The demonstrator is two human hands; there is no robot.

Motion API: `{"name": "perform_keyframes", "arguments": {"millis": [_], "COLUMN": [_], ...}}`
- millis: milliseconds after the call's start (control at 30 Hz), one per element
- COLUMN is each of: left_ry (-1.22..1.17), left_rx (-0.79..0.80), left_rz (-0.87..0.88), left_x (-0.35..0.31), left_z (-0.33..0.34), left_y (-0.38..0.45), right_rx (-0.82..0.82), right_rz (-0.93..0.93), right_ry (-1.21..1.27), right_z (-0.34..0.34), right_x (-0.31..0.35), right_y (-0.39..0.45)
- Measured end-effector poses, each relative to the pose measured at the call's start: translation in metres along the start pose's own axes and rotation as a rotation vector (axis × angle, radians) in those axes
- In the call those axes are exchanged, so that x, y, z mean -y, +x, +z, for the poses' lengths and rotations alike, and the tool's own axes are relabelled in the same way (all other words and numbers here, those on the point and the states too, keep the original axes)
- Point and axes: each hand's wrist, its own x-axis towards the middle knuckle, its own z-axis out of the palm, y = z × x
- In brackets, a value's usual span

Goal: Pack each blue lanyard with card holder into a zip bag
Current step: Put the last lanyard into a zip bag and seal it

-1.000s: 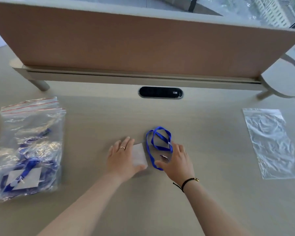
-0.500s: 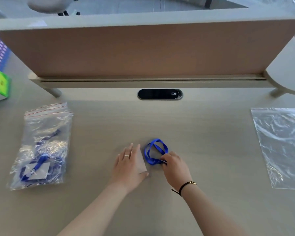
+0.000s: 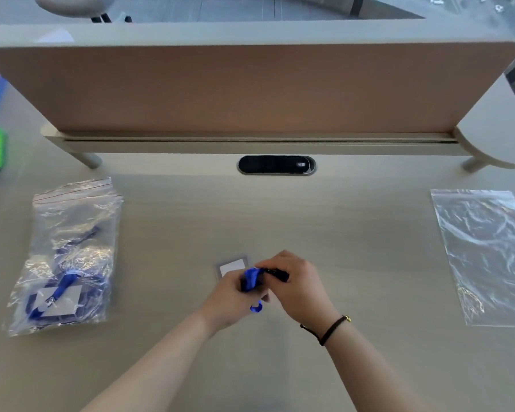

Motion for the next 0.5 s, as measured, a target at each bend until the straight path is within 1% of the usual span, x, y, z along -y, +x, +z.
{"name": "perform_keyframes", "arguments": {"millis": [67, 100, 167, 233, 267, 333, 400, 433, 500], "left_ry": [-0.268, -0.435, -0.785, -1.039, -1.112, -1.193, -1.216, -1.212, -1.200], "left_rx": [-0.004, -0.010, -0.010, -0.010, -0.022, -0.051, -0.094, -0.125, -0.189], "left_rz": [-0.103, -0.146, -0.213, -0.266, -0.279, -0.304, -0.341, -0.375, -0.429], "left_x": [-0.003, -0.004, -0.004, -0.003, -0.001, 0.005, 0.010, 0.012, 0.021], "left_z": [-0.004, -0.005, -0.009, -0.014, -0.016, -0.019, -0.018, -0.018, -0.024], "left_y": [-0.010, -0.014, -0.022, -0.029, -0.031, -0.033, -0.032, -0.031, -0.026], "right_rx": [-0.036, -0.049, -0.092, -0.155, -0.192, -0.269, -0.295, -0.270, -0.151], "right_rz": [-0.007, -0.015, -0.034, -0.091, -0.128, -0.173, -0.148, -0.127, -0.098], "right_ry": [-0.018, -0.075, -0.269, -0.506, -0.591, -0.671, -0.699, -0.699, -0.678], "right_z": [0.011, 0.019, 0.038, 0.060, 0.070, 0.088, 0.099, 0.104, 0.115], "right_x": [0.005, 0.005, 0.006, 0.006, 0.006, 0.005, 0.004, 0.004, 0.006], "right_y": [0.003, 0.003, 0.003, 0.001, 0.001, 0.003, 0.008, 0.010, 0.010]}}
